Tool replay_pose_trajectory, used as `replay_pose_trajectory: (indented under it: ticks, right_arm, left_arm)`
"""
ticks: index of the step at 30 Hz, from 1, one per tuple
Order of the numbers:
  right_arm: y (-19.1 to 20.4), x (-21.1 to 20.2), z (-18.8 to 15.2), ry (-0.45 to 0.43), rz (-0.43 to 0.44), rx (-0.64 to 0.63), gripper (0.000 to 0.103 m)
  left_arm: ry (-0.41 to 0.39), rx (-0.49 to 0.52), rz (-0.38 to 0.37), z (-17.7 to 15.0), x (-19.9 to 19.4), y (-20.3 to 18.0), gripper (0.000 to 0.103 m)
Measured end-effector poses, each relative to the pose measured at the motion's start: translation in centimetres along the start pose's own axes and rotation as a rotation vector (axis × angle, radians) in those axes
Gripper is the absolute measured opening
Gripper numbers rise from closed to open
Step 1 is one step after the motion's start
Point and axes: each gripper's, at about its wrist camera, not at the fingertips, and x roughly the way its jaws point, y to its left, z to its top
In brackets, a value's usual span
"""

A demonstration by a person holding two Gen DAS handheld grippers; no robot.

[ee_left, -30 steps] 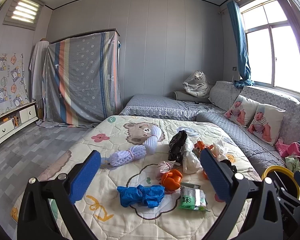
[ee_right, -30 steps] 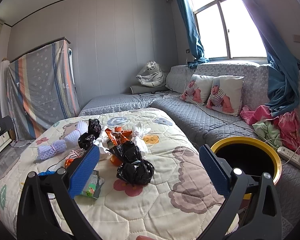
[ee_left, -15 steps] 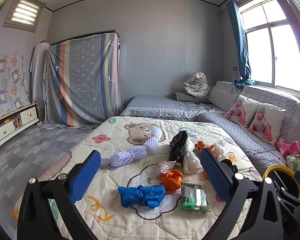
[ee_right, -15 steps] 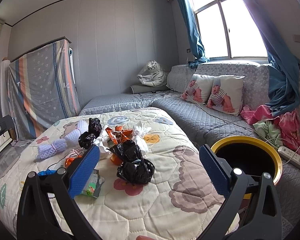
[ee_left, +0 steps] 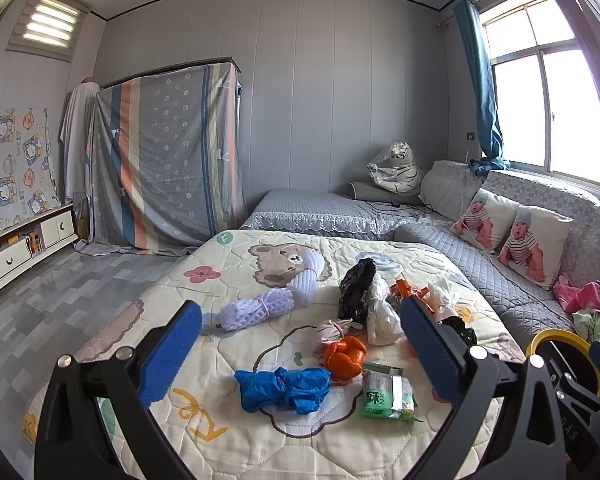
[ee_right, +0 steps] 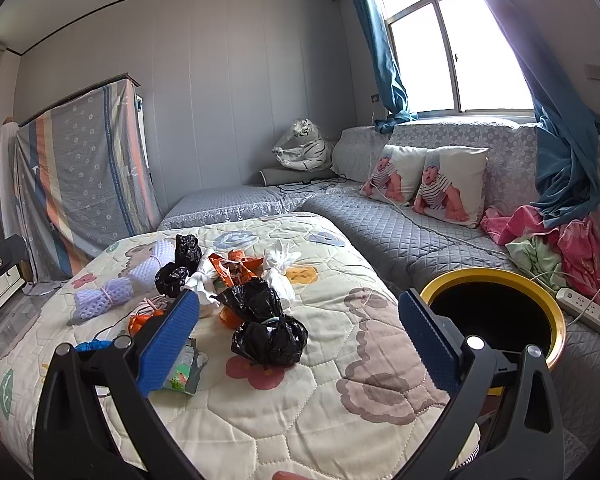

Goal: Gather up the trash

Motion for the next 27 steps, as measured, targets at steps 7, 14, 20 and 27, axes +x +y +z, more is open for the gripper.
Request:
replay_pose_trajectory:
  ticks: [7,14,20,27]
  right_arm:
    - [0.00,0.00,0.06,0.000,-0.001,0.000,0.095]
    - [-0.01,0.07,0.01,0.001,-0.002,-0.001,0.095]
    - [-0.10,-0.06,0.09,0.001,0.000,0.001,0.095]
    - [-0.09,-0.06,0.14,0.003,-0.001,0.000,0.095]
  left_arm:
    - [0.003,0.001,0.001,-0.09,-0.10,-0.14,0.096]
    - [0.001,0.001,0.001,-0.13,-0.17,-0.11,0.096]
    - [0.004,0.000,0.000,-0.05,0.06,-0.04,0.096]
    - [0.005,-0.001,0.000,-0.37,-0.16,-0.24,0.096]
